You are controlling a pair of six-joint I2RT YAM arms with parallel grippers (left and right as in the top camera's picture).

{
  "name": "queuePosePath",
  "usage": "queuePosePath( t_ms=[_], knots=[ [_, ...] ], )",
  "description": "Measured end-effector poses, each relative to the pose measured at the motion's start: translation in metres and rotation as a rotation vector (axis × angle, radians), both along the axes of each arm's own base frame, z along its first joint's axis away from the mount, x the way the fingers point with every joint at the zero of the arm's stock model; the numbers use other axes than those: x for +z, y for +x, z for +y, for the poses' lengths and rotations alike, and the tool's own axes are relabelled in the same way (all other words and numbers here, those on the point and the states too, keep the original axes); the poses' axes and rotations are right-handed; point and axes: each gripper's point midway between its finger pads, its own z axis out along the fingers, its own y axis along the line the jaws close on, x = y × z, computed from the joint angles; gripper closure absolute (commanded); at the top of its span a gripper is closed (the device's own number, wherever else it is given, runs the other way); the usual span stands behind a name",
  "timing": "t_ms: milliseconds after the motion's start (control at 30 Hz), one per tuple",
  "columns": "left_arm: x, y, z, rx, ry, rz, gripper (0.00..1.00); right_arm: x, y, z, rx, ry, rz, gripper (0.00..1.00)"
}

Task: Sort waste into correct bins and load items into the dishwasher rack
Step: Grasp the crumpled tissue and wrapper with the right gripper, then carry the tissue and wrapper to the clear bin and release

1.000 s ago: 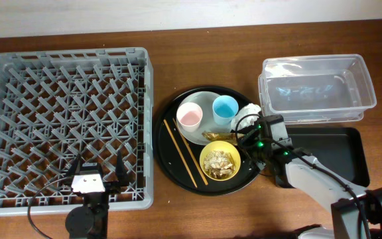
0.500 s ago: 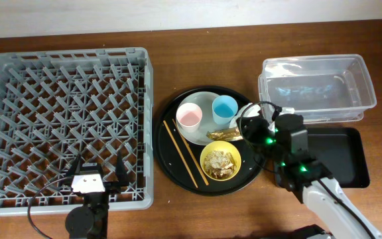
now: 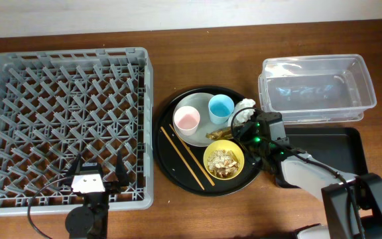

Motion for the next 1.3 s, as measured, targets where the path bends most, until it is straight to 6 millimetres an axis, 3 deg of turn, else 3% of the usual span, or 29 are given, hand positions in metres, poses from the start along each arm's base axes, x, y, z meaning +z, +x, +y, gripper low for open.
queuePosePath(
  t_ms=[33, 67, 167, 233, 333, 433, 500, 633, 733, 767, 833, 867, 900, 933, 967, 1067, 1133, 1233, 1300],
  knots=[
    [0.0, 0.0, 0.0, 0.0, 0.0, 0.0, 0.01, -0.002, -0.001, -0.001, -0.003, -0.003, 0.007, 0.93],
    [0.0, 0.0, 0.0, 0.0, 0.0, 0.0, 0.01, -0.003, -0.001, -0.001, -0.002, -0.003, 0.011, 0.95],
    [0.0, 0.0, 0.0, 0.0, 0.0, 0.0, 0.01, -0.002, -0.002, 0.002, 0.01, 0.009, 0.011, 0.96],
    [0.0, 0.0, 0.0, 0.0, 0.0, 0.0, 0.01, 0.011, 0.0, 0.005, 0.031, 0.02, -0.027, 0.96],
    [0.0, 0.0, 0.0, 0.0, 0.0, 0.0, 0.01, 0.052, 0.005, 0.011, 0.066, 0.046, -0.144, 0.96],
    [0.0, 0.0, 0.0, 0.0, 0.0, 0.0, 0.01, 0.141, 0.003, 0.011, 0.091, 0.082, -0.401, 0.96],
    [0.0, 0.0, 0.0, 0.0, 0.0, 0.0, 0.01, 0.15, 0.0, 0.004, 0.076, 0.06, -0.418, 0.96],
    [0.0, 0.0, 0.0, 0.0, 0.0, 0.0, 0.01, 0.153, 0.01, -0.055, -0.055, -0.126, -0.335, 0.96],
    [0.0, 0.0, 0.0, 0.0, 0.0, 0.0, 0.0, 0.189, 0.038, -0.109, -0.154, -0.279, -0.35, 0.96],
    [0.0, 0.0, 0.0, 0.0, 0.0, 0.0, 0.01, 0.197, 0.053, -0.14, -0.218, -0.331, -0.351, 0.96],
    [0.0, 0.0, 0.0, 0.0, 0.0, 0.0, 0.01, 0.176, 0.058, -0.176, -0.285, -0.372, -0.285, 0.96],
    [0.0, 0.0, 0.0, 0.0, 0.0, 0.0, 0.01, 0.156, 0.06, -0.192, -0.309, -0.384, -0.227, 0.87],
    [0.0, 0.0, 0.0, 0.0, 0.0, 0.001, 0.01, 0.144, 0.06, -0.203, -0.326, -0.39, -0.194, 0.67],
    [0.0, 0.0, 0.0, 0.0, 0.0, 0.0, 0.01, 0.133, 0.064, -0.213, -0.33, -0.387, -0.182, 0.41],
    [0.0, 0.0, 0.0, 0.0, 0.0, 0.0, 0.01, 0.131, 0.067, -0.218, -0.318, -0.385, -0.192, 0.25],
    [0.0, 0.0, 0.0, 0.0, 0.0, 0.0, 0.01, 0.14, 0.071, -0.219, -0.237, -0.365, -0.245, 0.08],
    [0.0, 0.0, 0.0, 0.0, 0.0, 0.0, 0.01, 0.14, 0.06, -0.206, -0.147, -0.325, -0.176, 0.06],
    [0.0, 0.0, 0.0, 0.0, 0.0, 0.0, 0.01, 0.168, 0.032, -0.175, 0.024, -0.295, -0.071, 0.18],
    [0.0, 0.0, 0.0, 0.0, 0.0, 0.0, 0.01, 0.19, 0.015, -0.142, 0.155, -0.299, -0.046, 0.27]
  ],
)
